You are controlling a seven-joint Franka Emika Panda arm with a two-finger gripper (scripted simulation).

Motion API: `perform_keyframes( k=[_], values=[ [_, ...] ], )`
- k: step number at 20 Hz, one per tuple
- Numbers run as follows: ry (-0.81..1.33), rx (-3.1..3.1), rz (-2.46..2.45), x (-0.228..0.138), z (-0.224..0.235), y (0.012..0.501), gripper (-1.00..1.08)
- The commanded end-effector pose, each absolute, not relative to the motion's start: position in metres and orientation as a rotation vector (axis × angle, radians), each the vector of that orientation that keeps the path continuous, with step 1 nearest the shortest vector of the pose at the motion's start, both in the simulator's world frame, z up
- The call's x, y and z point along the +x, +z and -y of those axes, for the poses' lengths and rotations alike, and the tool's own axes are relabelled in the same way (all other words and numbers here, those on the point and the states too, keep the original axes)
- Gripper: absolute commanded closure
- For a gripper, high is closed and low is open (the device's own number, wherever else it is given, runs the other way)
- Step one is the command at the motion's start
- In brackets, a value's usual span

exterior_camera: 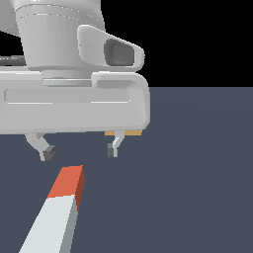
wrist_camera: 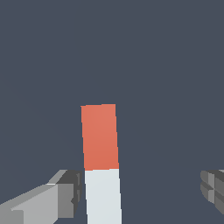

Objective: Insert the peg into the horizontal hole in a box.

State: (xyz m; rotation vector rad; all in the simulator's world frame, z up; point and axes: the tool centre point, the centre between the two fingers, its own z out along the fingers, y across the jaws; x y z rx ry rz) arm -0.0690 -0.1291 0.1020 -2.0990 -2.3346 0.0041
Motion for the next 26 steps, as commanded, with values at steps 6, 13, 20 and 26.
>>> perform_keyframes(
  k=[6,13,20,26],
  values=[
    [0.002,-2.054,2.377,-0.086,0.178,0.08,-0.92],
    [0.0,-2.035,2.393,-0.091,0.2,0.071,-0.92],
    [0.001,-2.036,2.392,-0.092,0.201,0.067,-0.92],
    [0.0,-2.035,2.393,-0.092,0.201,0.044,-0.92]
  ],
)
